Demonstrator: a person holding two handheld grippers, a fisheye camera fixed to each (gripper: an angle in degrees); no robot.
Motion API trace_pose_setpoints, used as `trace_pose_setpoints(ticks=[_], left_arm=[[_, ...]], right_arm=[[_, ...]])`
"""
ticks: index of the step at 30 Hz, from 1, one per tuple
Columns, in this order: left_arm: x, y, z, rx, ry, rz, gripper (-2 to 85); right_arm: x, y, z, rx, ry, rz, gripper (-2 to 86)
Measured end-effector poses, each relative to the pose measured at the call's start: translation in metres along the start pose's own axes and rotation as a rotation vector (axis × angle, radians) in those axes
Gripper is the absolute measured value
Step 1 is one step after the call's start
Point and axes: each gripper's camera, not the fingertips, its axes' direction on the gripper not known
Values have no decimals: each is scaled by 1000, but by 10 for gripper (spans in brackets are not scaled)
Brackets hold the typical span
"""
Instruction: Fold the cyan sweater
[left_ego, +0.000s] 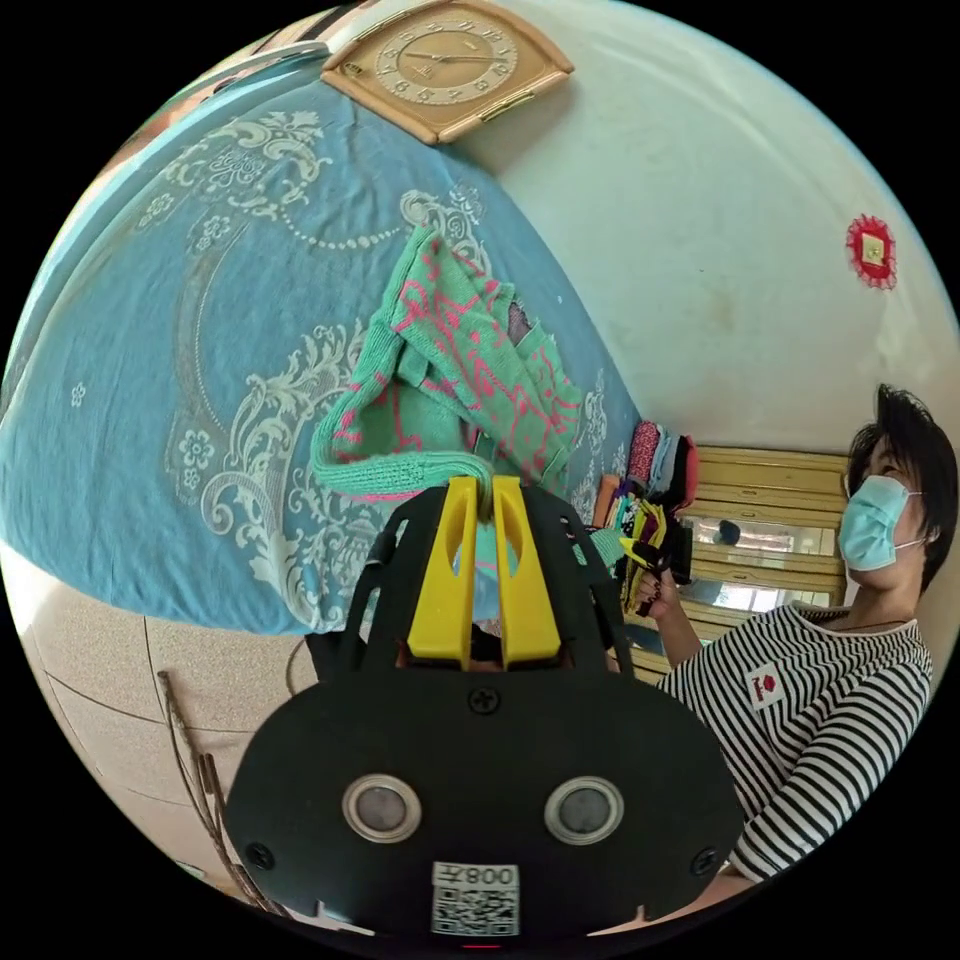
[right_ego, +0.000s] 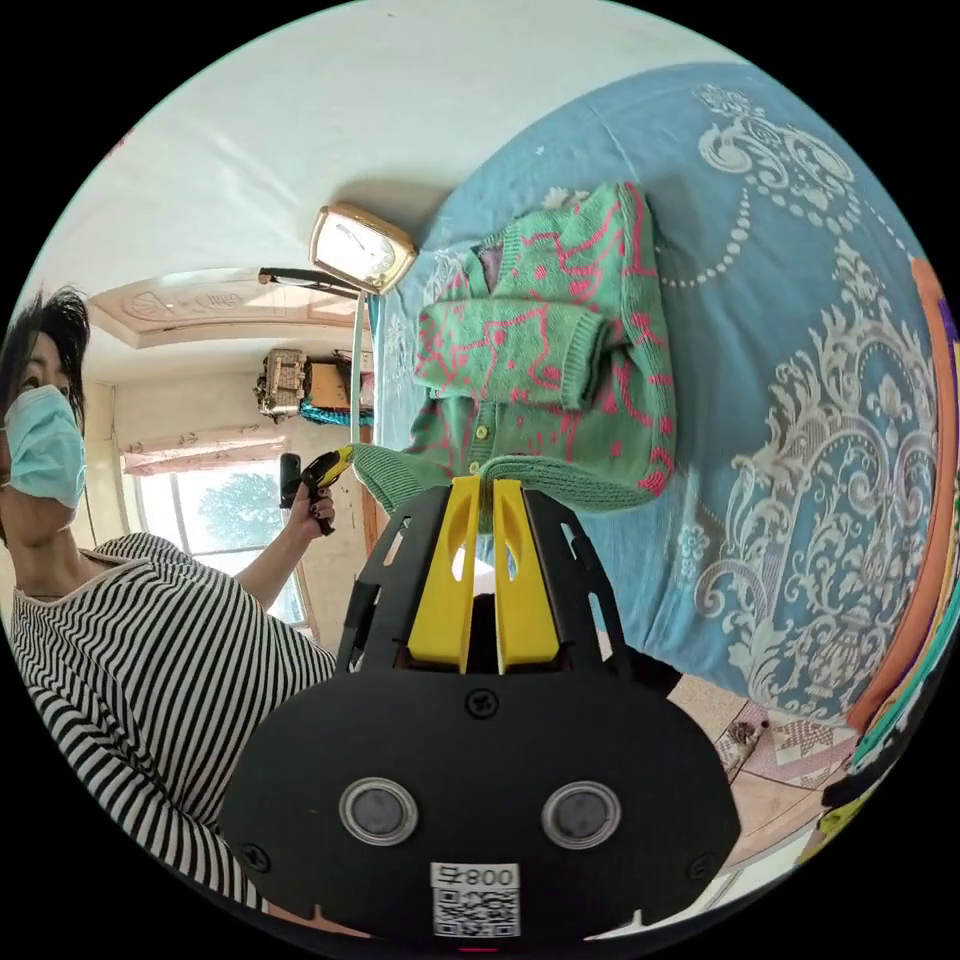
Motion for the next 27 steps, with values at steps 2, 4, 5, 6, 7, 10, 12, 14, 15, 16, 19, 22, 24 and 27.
trace_pose_setpoints(ticks=[2, 4, 5, 6, 7, 10, 12, 14, 15, 16, 19, 22, 24, 27], left_arm=[[9, -31, 1, 46, 40, 42, 28], [15, -58, 2, 76, 60, 65, 28], [18, -77, 4, 93, 81, 81, 28], [20, -87, 5, 103, 89, 93, 29], [25, -107, 7, 123, 89, 120, 29], [35, -160, 17, 146, 62, 163, 30], [36, -192, 28, 153, 46, 164, 30], [35, -230, 48, 153, 34, 151, 31], [35, -239, 53, 148, 17, 151, 31], [35, -255, 65, 128, -30, 152, 31], [32, -284, 95, 89, -110, 142, 32], [24, -299, 117, 73, -144, 128, 33], [16, -304, 127, 73, -151, 108, 35], [2, -308, 141, 66, -154, 68, 38]], right_arm=[[-14, -28, -13, 32, 7, -57, 21], [-22, -50, -22, 56, 23, -95, 22], [-28, -66, -29, 74, 35, -119, 22], [-31, -74, -32, 82, 41, -131, 22], [-36, -89, -37, 90, 59, -158, 22], [-44, -131, -45, 107, 118, -196, 22], [-44, -160, -44, 116, 152, -209, 22], [-36, -202, -37, 115, 149, -202, 22], [-33, -211, -34, 112, 163, -196, 22], [-25, -232, -27, 86, 199, -174, 22], [-2, -272, -10, 42, 200, -110, 23], [17, -296, -2, 33, 206, -46, 23], [29, -307, 3, 6, 193, -8, 23], [44, -313, 6, 0, 157, 42, 24]])
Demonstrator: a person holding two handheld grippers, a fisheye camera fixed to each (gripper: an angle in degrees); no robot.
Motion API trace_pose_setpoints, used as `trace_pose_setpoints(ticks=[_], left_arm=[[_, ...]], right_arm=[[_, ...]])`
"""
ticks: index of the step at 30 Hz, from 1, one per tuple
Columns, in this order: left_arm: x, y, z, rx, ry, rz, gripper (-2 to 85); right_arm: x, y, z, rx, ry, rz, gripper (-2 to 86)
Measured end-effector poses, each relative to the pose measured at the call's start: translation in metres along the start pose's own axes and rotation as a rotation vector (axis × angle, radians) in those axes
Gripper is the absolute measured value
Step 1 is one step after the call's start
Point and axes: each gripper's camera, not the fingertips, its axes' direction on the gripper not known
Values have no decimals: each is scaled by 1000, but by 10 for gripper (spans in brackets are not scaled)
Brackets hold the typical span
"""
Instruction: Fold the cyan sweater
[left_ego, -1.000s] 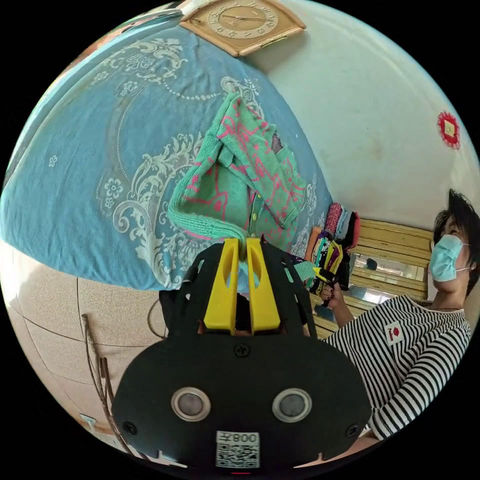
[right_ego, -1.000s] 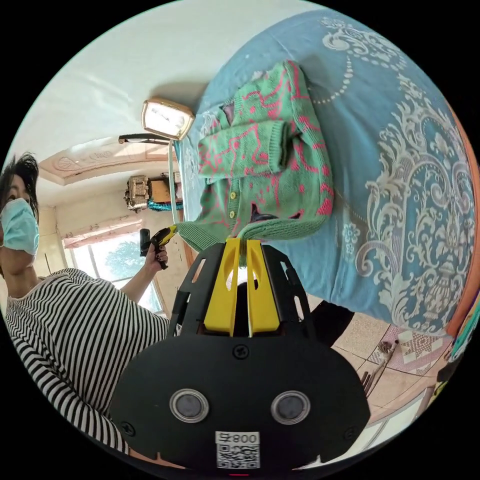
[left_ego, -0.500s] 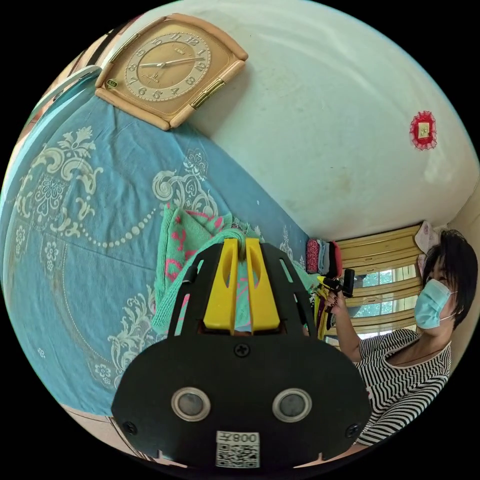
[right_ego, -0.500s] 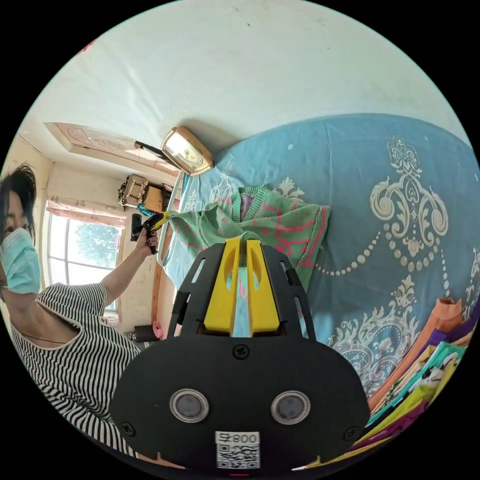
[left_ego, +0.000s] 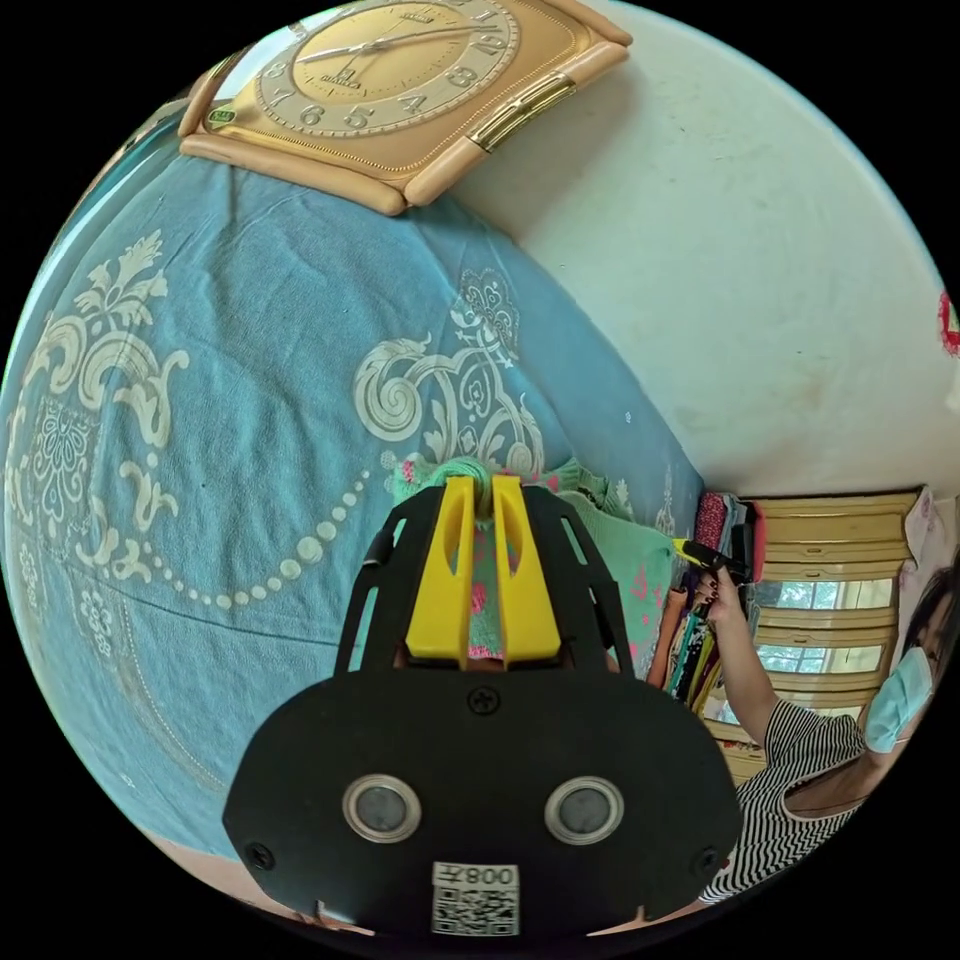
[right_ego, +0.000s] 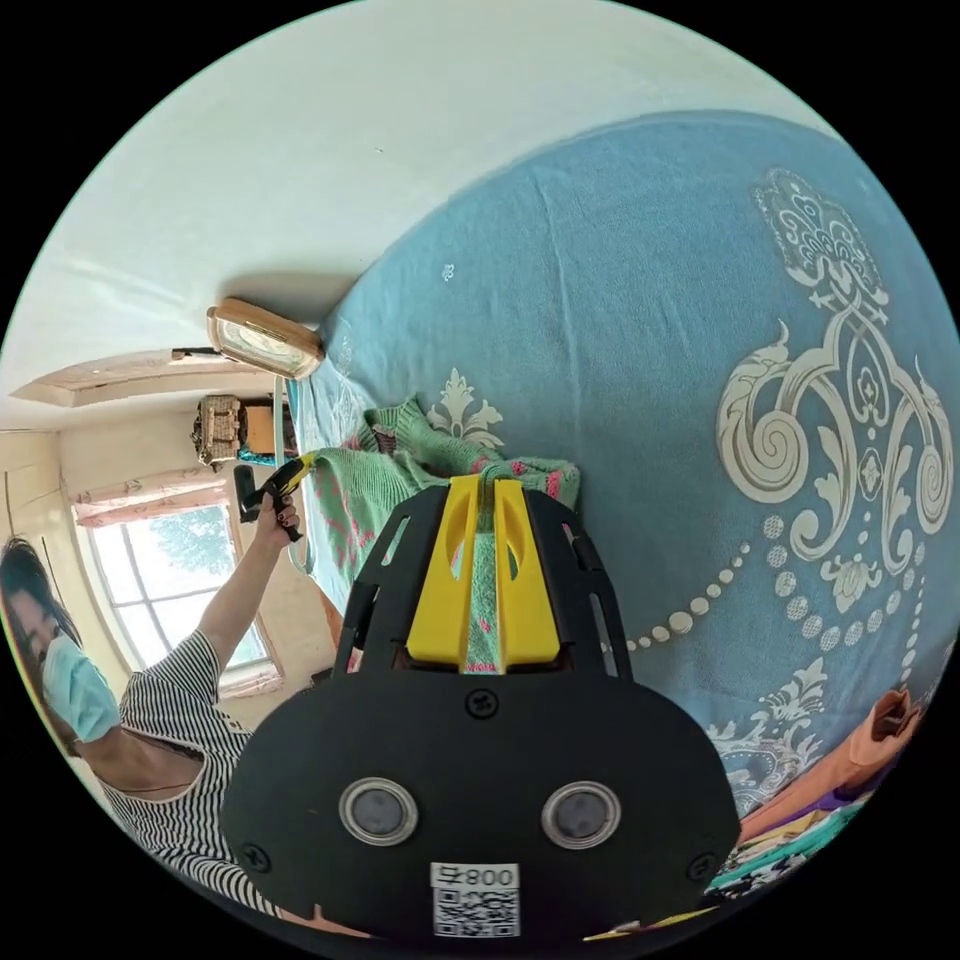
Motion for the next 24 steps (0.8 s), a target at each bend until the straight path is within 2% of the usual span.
trace_pose_setpoints(ticks=[8, 12, 16, 20, 24], left_arm=[[-1, 11, 7, 87, 77, -1, 47], [0, 19, 2, 150, 136, -20, 47], [6, 34, -8, 252, 201, -21, 36], [70, 56, 37, 50, 199, 173, 28], [124, 86, 102, -99, 153, 316, 18]], right_arm=[[38, 11, -22, 140, -223, 172, 24], [25, 22, -25, 161, -256, 129, 19], [-44, 41, 2, 89, -182, -69, 8], [-126, 62, 60, -15, 12, -295, 2], [-175, 77, 131, -122, 208, -427, 1]])
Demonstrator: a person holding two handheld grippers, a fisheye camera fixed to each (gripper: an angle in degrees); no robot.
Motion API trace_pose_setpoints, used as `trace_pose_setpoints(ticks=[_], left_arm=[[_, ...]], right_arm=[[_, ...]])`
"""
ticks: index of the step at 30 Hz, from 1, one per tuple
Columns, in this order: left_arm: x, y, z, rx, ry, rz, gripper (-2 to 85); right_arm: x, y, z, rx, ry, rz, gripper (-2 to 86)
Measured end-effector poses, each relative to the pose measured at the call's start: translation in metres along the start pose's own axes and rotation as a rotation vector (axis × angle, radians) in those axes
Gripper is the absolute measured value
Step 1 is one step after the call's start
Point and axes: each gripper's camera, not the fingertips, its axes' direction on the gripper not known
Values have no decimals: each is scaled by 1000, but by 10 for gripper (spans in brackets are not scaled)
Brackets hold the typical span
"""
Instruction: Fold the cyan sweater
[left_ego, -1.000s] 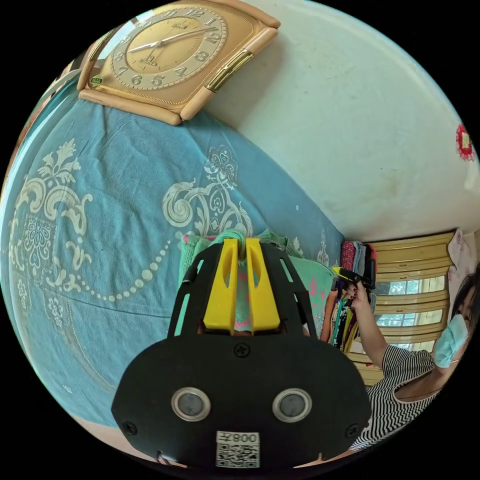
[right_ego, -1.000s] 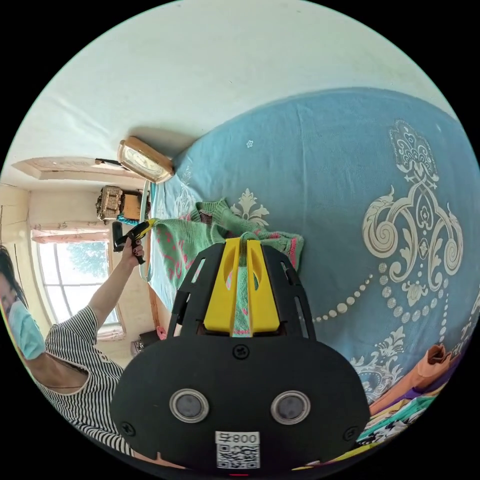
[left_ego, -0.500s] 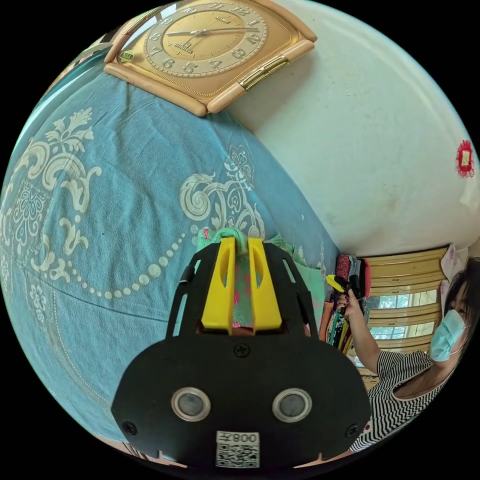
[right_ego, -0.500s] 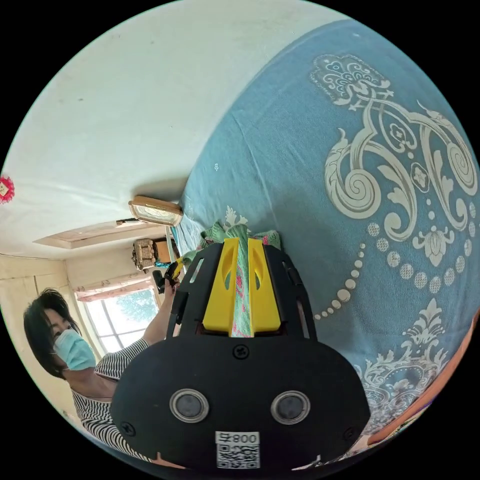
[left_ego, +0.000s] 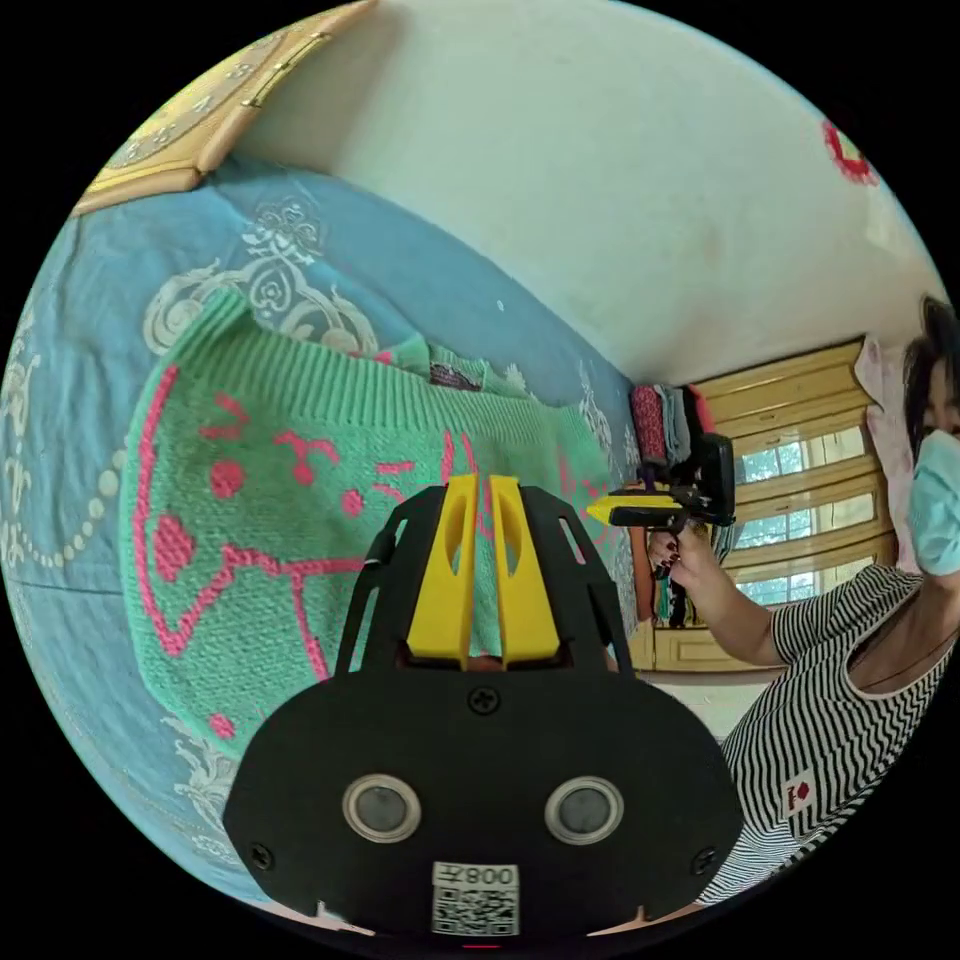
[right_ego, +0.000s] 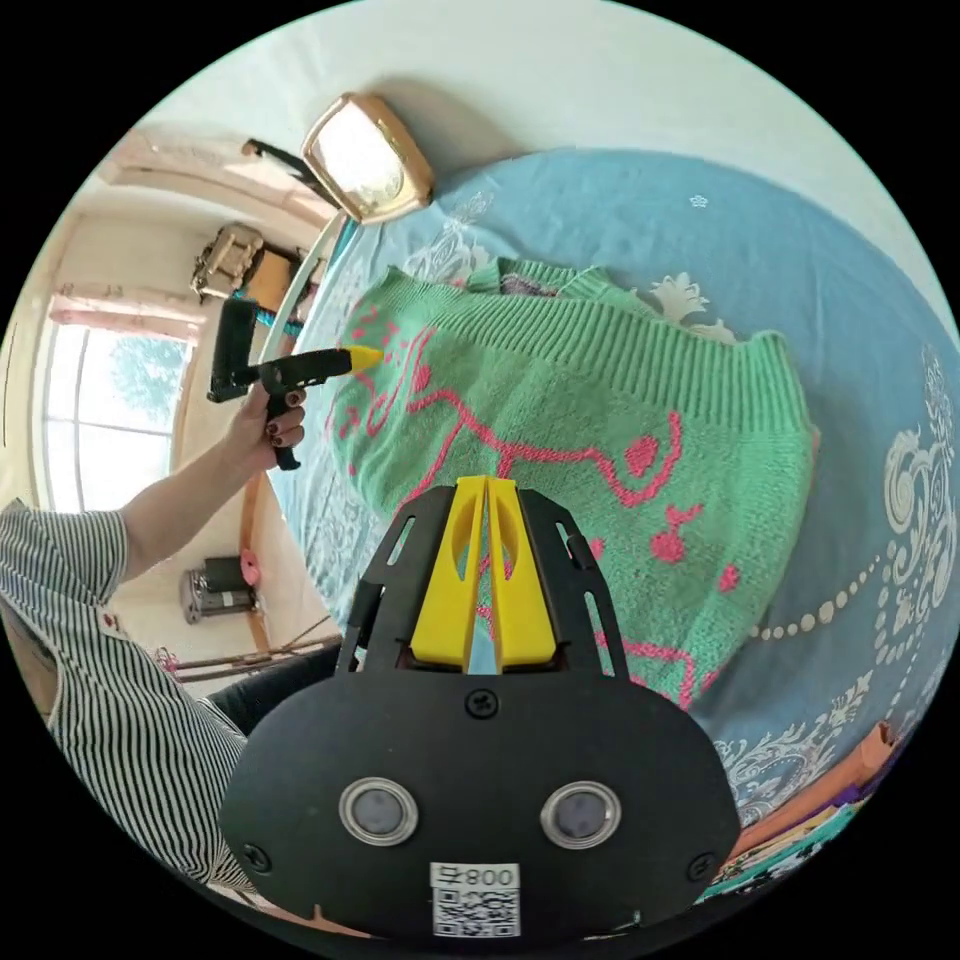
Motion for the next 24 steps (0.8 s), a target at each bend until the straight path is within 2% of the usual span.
trace_pose_setpoints(ticks=[3, 4, 6, 8, 12, 15, 17, 22, 24], left_arm=[[14, 16, 60, -158, -127, 37, 8], [19, 30, 70, -142, -154, 84, 6], [19, 42, 69, -98, -132, 43, 4], [19, 45, 64, -124, -89, -17, 2], [37, 57, 38, -60, -132, 7, 2], [37, 77, 15, -17, -264, -32, 1], [25, 98, 16, -71, -364, -47, 1], [24, 130, 18, -33, -327, -86, 1], [23, 135, 14, -27, -300, -118, 1]], right_arm=[[-30, 5, 62, -164, 85, -51, 2], [-42, 16, 69, -115, 126, -72, 2], [-56, 26, 71, -59, 190, -99, 2], [-59, 24, 68, -54, 179, -76, 2], [-58, 23, 41, -2, 140, -42, 2], [-50, 45, 14, 65, 258, 12, 2], [-27, 69, 9, 55, 357, 114, 2], [6, 107, 27, 33, 209, 272, 1], [4, 111, 30, 48, 210, 291, 1]])
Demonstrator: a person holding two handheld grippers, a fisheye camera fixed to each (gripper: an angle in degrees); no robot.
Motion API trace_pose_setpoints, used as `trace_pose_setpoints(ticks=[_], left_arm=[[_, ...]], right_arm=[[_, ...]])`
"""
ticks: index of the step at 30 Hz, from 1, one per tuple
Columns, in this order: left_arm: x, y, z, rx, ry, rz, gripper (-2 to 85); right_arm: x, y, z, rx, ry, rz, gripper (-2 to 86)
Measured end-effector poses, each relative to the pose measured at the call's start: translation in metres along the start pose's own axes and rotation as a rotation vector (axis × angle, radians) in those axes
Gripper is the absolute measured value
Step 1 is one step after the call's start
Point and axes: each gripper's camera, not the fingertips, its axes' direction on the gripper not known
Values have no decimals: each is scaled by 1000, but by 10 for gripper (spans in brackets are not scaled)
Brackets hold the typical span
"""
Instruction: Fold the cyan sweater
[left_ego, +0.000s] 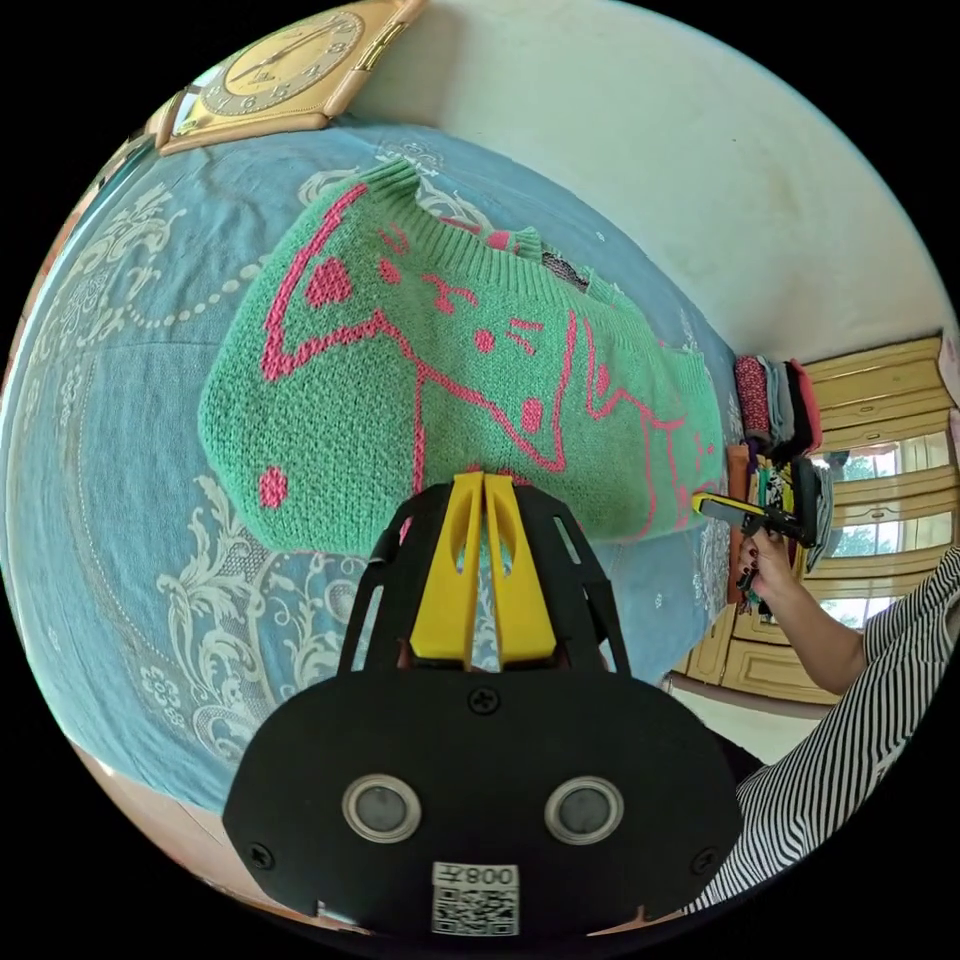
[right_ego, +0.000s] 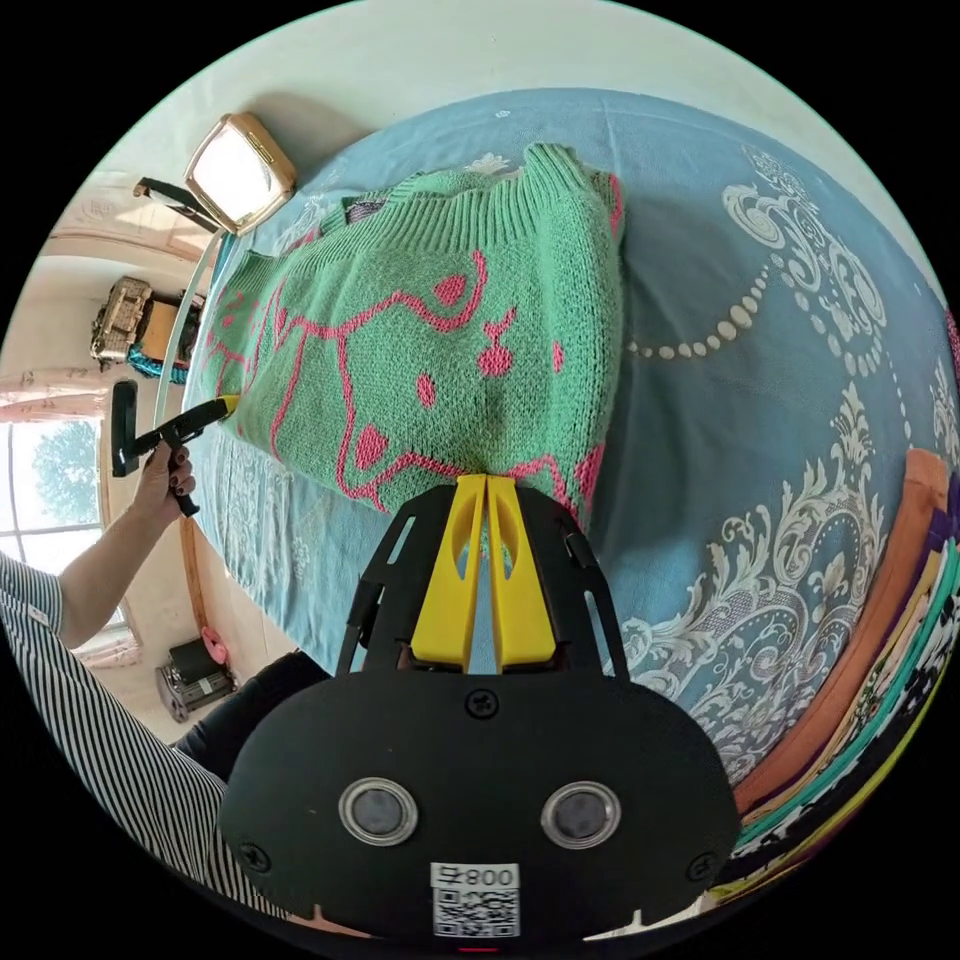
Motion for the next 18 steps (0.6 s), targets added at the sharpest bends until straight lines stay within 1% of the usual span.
trace_pose_setpoints(ticks=[3, 7, 9, 10, 11, 12, 14, 16, 18], left_arm=[[-1, 1, -18, 8, 24, -18, 0], [-13, 6, -65, 149, -95, -49, 0], [-30, 8, -69, 143, -126, -98, 0], [-41, 12, -66, 107, -169, -127, 0], [-48, 18, -59, 55, -186, -125, 0], [-52, 21, -55, 35, -187, -131, 0], [-61, 39, -56, 50, -156, -157, 0], [-69, 50, -61, 64, -127, -192, 0], [-74, 59, -65, 64, -117, -207, 0]], right_arm=[[-4, -2, -5, 7, 17, 23, 1], [-37, -12, -28, 99, 93, -45, 1], [-64, -20, -33, 144, 28, -122, 1], [-84, -28, -29, 145, -35, -179, 1], [-106, -36, -21, 130, -95, -248, 1], [-118, -39, -15, 122, -110, -286, 1], [-155, -52, 17, 57, -99, -377, 1], [-170, -56, 46, -13, -84, -406, 1], [-175, -53, 56, -21, -76, -412, 1]])
